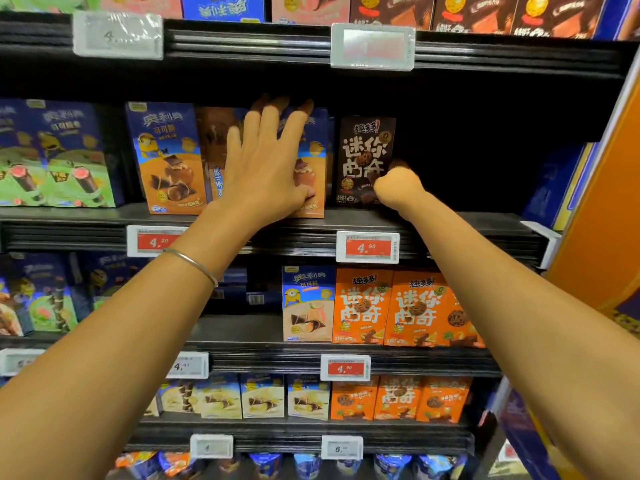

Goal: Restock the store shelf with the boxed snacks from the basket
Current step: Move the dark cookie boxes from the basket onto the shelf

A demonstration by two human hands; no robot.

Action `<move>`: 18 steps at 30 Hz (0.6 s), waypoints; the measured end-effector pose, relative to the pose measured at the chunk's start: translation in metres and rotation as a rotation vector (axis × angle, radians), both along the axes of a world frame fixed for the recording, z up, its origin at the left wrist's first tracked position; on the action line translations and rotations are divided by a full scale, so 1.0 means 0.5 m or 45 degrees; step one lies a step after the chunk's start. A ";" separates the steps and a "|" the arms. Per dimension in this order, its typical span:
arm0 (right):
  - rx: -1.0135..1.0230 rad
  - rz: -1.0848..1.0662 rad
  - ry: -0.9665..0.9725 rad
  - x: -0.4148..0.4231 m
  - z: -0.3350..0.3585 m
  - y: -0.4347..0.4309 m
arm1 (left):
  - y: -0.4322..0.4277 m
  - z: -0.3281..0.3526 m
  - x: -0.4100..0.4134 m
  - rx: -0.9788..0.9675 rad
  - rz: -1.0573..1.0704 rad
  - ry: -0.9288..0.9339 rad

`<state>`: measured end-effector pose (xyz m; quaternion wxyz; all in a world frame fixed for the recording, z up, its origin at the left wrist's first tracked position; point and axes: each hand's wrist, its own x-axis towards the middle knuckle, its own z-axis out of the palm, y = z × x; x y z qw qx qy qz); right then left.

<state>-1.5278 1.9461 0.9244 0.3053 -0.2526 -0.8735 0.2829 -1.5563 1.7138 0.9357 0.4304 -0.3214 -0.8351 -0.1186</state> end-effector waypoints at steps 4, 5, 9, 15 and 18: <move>-0.062 0.000 -0.012 0.001 -0.004 0.002 | -0.002 0.001 0.012 0.017 -0.035 -0.042; -0.118 0.023 -0.008 0.007 -0.004 -0.001 | -0.004 0.000 0.017 0.020 -0.043 -0.047; -0.289 0.131 0.217 0.065 0.019 -0.022 | -0.030 -0.016 0.049 0.167 -0.149 -0.062; -0.369 0.451 0.229 0.239 -0.091 -0.150 | -0.135 -0.213 0.130 0.915 -0.381 0.035; -0.512 0.621 0.298 0.306 -0.210 -0.233 | -0.200 -0.402 0.191 0.984 -0.434 -0.147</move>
